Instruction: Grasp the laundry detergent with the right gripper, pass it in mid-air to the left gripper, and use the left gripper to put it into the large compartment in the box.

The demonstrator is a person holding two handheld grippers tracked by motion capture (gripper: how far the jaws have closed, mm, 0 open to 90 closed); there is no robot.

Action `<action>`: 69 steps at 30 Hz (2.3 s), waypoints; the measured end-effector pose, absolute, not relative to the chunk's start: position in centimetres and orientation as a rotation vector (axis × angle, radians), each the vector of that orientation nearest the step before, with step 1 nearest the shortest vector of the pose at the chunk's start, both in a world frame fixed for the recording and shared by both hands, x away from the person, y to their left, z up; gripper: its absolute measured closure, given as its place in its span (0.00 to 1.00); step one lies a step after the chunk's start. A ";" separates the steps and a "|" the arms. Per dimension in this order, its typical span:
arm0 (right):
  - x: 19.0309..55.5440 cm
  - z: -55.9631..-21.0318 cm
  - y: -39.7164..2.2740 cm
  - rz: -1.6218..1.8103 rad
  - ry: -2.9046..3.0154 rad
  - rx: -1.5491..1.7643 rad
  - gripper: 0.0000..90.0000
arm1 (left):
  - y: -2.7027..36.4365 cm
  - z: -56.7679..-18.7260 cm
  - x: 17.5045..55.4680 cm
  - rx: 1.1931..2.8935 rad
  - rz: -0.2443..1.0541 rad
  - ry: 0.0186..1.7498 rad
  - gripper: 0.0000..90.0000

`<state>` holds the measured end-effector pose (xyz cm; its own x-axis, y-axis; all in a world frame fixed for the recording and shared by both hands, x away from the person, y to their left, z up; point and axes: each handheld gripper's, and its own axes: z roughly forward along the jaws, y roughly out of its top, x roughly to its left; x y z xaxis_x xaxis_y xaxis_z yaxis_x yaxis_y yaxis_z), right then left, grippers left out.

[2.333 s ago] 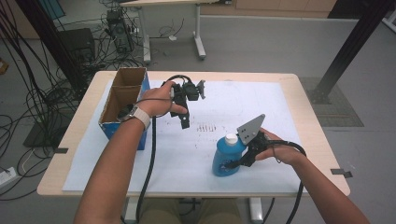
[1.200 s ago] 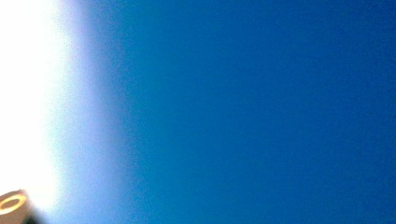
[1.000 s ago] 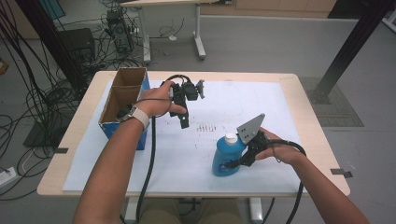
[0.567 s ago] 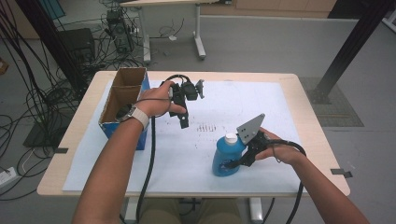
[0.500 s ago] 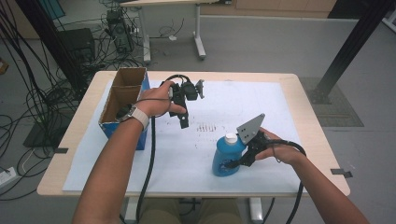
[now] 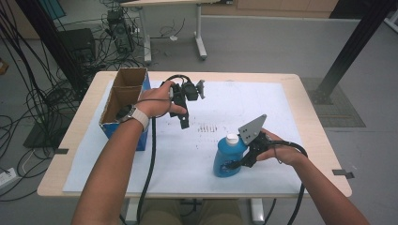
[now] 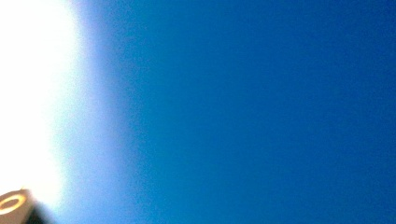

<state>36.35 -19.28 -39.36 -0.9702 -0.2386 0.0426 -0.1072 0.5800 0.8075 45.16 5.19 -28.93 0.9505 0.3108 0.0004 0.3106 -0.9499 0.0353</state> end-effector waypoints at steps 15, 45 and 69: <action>36.2 -39.1 -19.1 -1.346 -2.671 0.270 0.48 | 5.4 -28.2 44.5 3.074 0.014 0.468 0.11; 34.2 -34.6 -18.7 -1.382 -2.771 0.024 0.48 | 6.0 -26.3 42.2 3.080 0.044 0.304 0.11; 32.6 -31.1 -17.9 -1.412 -2.832 -0.122 0.48 | 6.1 -24.5 40.6 3.122 -0.001 0.127 0.11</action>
<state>32.59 -17.94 -31.08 -0.9967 0.0801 0.0117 0.0576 0.5995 0.7983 40.60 6.08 -24.51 0.9967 0.0811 -0.0016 0.0812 -0.9966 0.0169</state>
